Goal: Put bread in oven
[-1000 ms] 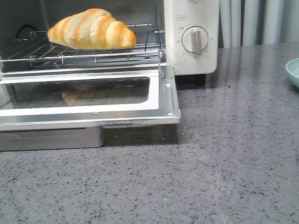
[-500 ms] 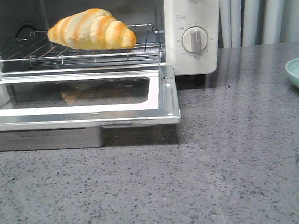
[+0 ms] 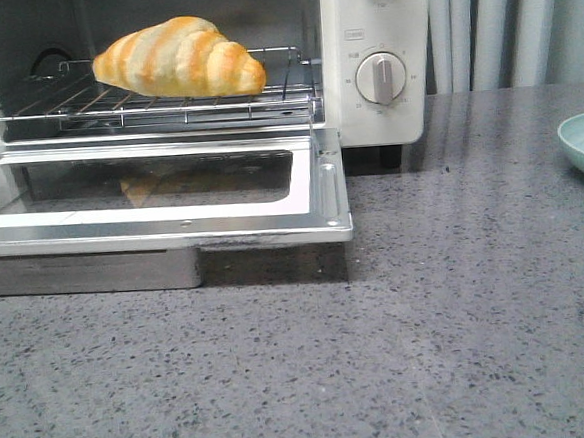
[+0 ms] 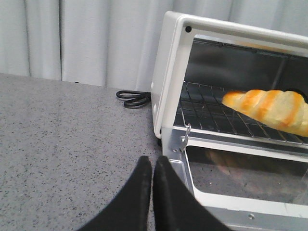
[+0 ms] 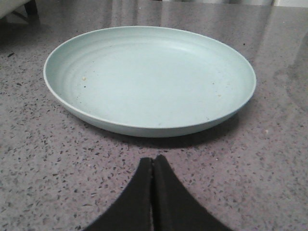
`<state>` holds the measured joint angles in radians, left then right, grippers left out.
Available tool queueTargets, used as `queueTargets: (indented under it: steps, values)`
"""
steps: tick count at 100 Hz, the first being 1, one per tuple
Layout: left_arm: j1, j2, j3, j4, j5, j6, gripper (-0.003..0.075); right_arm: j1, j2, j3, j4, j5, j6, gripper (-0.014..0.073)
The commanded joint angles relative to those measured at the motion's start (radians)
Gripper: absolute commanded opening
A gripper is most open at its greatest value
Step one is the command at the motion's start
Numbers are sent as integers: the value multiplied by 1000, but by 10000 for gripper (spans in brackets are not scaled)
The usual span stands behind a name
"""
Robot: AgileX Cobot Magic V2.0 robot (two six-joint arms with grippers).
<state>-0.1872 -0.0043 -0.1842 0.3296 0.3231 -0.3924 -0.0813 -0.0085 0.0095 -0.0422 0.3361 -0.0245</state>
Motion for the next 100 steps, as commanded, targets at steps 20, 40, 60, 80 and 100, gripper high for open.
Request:
queueTargets:
  steps: [20,40,60,80,100]
  values:
    - [77,-8,-1,-166,-49,234,-21,0,-21,13,13,-29,-6,-76]
    - [132,-28,110,-239,-140,269,-21,0,-21,13,13,-29,-6,-76]
    - [132,-28,209,-301,-167,269,-21,0,-21,13,13,-29,-6,-76]
    - [132,-28,209,-295,-54,304,-21,0,-21,13,13,-29,-6,-76]
    - [132,-28,209,-278,-26,320,-21,0,-21,13,13,-29,-6,-76]
